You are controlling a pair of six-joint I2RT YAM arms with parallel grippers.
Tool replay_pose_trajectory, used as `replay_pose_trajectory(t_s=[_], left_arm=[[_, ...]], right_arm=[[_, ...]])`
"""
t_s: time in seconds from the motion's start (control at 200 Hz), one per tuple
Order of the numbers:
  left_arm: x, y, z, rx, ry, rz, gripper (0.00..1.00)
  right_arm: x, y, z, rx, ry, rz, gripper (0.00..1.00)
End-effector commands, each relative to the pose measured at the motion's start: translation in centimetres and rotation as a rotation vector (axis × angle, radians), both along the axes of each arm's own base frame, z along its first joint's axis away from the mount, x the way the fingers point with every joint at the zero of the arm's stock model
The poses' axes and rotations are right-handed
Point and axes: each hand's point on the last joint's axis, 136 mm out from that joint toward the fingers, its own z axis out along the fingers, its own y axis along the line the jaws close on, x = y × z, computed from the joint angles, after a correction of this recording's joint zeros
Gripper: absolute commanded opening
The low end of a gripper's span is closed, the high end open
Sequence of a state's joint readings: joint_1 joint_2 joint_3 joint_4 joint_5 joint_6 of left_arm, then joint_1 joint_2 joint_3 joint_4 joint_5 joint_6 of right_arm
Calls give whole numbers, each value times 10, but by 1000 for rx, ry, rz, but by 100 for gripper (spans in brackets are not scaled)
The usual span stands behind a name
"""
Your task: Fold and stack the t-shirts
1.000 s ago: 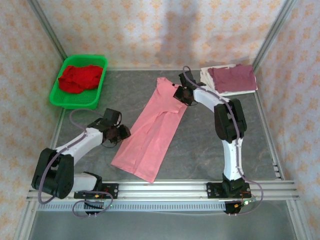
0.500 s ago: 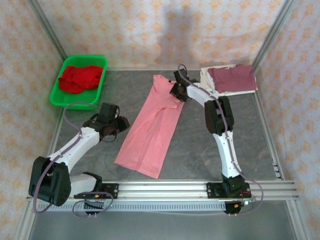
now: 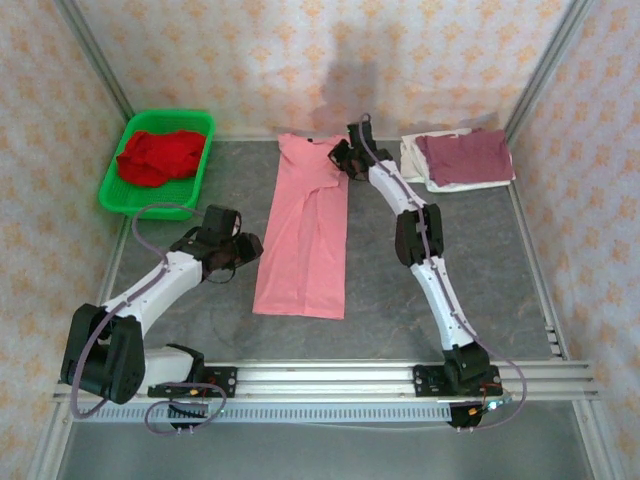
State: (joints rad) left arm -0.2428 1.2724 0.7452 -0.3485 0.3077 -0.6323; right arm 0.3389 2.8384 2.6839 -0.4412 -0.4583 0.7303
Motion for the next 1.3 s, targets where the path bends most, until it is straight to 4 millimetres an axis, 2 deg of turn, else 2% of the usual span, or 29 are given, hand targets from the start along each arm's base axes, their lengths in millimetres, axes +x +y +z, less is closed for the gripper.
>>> replay_pose_trajectory(t_s=[0.0, 0.045, 0.085, 0.12, 0.145, 0.325, 0.395, 0.47, 0.581, 0.761, 0.906, 1.056, 1.296], left_arm=[[-3, -4, -5, 21, -11, -58, 35], [-5, -2, -10, 37, 3, -60, 35], [-7, 0, -15, 48, 18, -55, 35], [-8, 1, -20, 50, 25, -50, 35], [-9, 0, -23, 44, 25, -48, 35], [-7, -16, -41, -36, 33, -85, 33], [-8, -19, -48, -37, 59, -106, 32], [-10, -20, -53, -31, 73, -120, 32], [-13, -20, -55, -24, 76, -123, 32], [-19, -20, -48, -43, 53, -99, 33], [-32, -14, -44, -35, 58, -73, 37], [-56, -11, -53, -48, 131, -71, 38], [-100, -8, -67, -73, 245, -77, 38]], right_arm=[[-32, 12, 129, 6, -147, 144, 0], [-53, 11, 138, -47, -125, 181, 0], [-74, 7, 137, -102, -88, 197, 0], [-93, 5, 127, -138, -51, 202, 0], [-106, 4, 133, -143, -59, 204, 0], [-209, -1, 83, -129, -11, 225, 0], [-239, -4, 62, -183, 27, 221, 0], [-261, -2, 40, -236, 75, 233, 0], [-271, -5, 9, -305, 140, 222, 0], [-266, -12, -25, -398, 195, 201, 0], [-265, -18, -41, -460, 224, 184, 0], [-271, -32, -55, -525, 262, 161, 0], [-281, -55, -58, -559, 286, 119, 0]])
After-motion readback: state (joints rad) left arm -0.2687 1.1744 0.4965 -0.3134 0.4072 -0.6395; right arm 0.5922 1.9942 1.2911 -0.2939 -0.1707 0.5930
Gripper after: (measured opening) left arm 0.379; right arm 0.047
